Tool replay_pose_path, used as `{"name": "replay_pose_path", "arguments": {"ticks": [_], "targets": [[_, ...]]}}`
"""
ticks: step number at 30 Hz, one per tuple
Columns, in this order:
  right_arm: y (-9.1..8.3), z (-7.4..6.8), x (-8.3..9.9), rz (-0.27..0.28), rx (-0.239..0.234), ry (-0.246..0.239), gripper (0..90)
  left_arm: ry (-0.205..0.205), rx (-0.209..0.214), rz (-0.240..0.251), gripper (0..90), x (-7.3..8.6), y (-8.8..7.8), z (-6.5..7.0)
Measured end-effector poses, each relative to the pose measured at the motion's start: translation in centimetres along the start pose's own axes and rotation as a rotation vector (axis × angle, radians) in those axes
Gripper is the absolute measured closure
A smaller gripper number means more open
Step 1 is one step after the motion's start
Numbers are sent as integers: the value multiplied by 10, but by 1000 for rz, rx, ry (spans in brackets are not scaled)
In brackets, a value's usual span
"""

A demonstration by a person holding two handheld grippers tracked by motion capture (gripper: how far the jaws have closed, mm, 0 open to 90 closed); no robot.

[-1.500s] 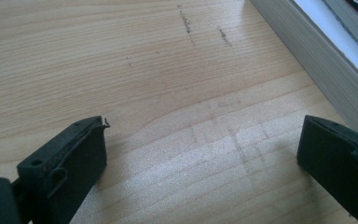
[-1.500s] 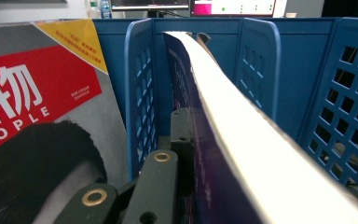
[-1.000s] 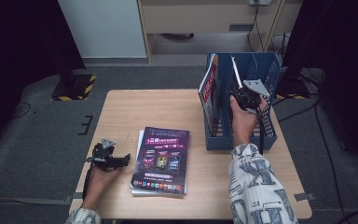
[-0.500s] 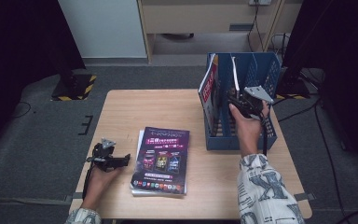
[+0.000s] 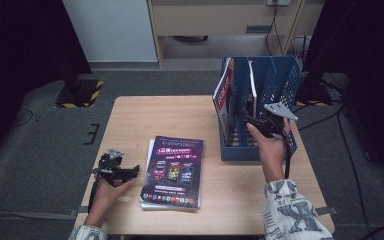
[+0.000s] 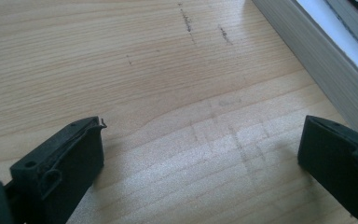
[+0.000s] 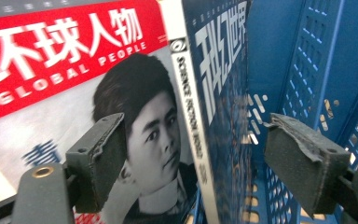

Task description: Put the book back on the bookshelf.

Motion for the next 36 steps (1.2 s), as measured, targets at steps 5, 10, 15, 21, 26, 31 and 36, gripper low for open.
{"name": "replay_pose_path", "arguments": {"ticks": [5, 10, 15, 21, 26, 31, 36], "targets": [[-15, -4, 4, 5, -39, 2, 196, -1, 1, 0, 0, 0, 0, 0], [-29, -9, 16, -10, -84, -5, 173, -1, 2, 0, 0, 0, 0, 0], [-44, -18, 33, -34, -120, -24, 149, 1, 4, 0, 0, 0, 0, 0], [-52, -29, 53, -61, -178, -30, 128, 6, 10, 1, 0, 0, 0, -1], [-51, -46, 67, -112, -235, -61, 112, 13, 19, 3, 0, 1, 0, -1], [-49, -62, 76, -134, -273, -85, 109, 28, 34, 2, 0, 1, -1, -3], [-47, -83, 87, -162, -316, -121, 104, 38, 62, 10, 0, 2, -2, -5]]}}
Point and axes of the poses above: each handheld gripper's, and its own axes: y roughly forward along the jaws, x roughly out of its underside, z roughly to its right, the point moved 3 cm from there along y, roughly forward along the jaws, and after that the axes turned 5 degrees about y, right-handed, at the moved point
